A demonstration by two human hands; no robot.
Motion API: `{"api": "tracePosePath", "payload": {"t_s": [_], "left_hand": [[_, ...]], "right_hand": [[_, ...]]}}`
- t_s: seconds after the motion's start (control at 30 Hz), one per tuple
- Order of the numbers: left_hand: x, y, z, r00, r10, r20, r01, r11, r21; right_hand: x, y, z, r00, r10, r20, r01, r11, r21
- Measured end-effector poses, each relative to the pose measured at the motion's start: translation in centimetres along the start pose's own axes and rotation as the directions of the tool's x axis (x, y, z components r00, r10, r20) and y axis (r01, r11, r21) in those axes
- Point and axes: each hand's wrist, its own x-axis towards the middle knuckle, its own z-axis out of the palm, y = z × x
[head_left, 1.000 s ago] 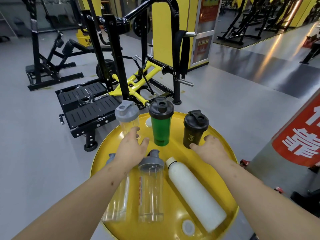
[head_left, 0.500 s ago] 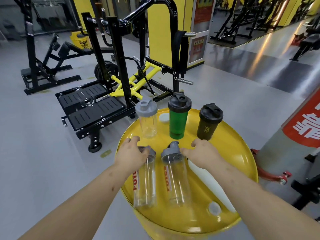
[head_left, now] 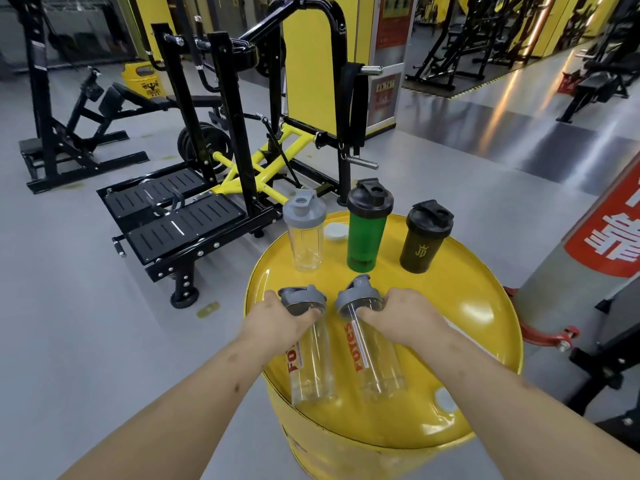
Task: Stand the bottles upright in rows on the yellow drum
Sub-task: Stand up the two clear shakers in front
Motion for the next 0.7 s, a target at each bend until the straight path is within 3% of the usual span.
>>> {"api": "tracePosePath", "payload": {"t_s": [0.3,0.47,0.7], "left_hand": [[0.2,0.1,0.1,0.987,-0.078,0.141,0.108,0.970,-0.219],[0.2,0.3,0.1,0.988,-0.057,0.145,0.088,0.971,-0.221],[0.3,0.6,-0.9,0.999,0.048,0.003,-0.046,0.973,-0.225]], "right_hand": [[0.0,-0.5,1.0,0.977,0.023,0.211,-0.005,0.996,-0.085],[0.5,0.0,1.7,0.963,0.064,0.261,-0.077,0.996,0.040],[1.0,0.8,1.9,0.976,0.069,0.208,-0.097,0.987,0.131]]}}
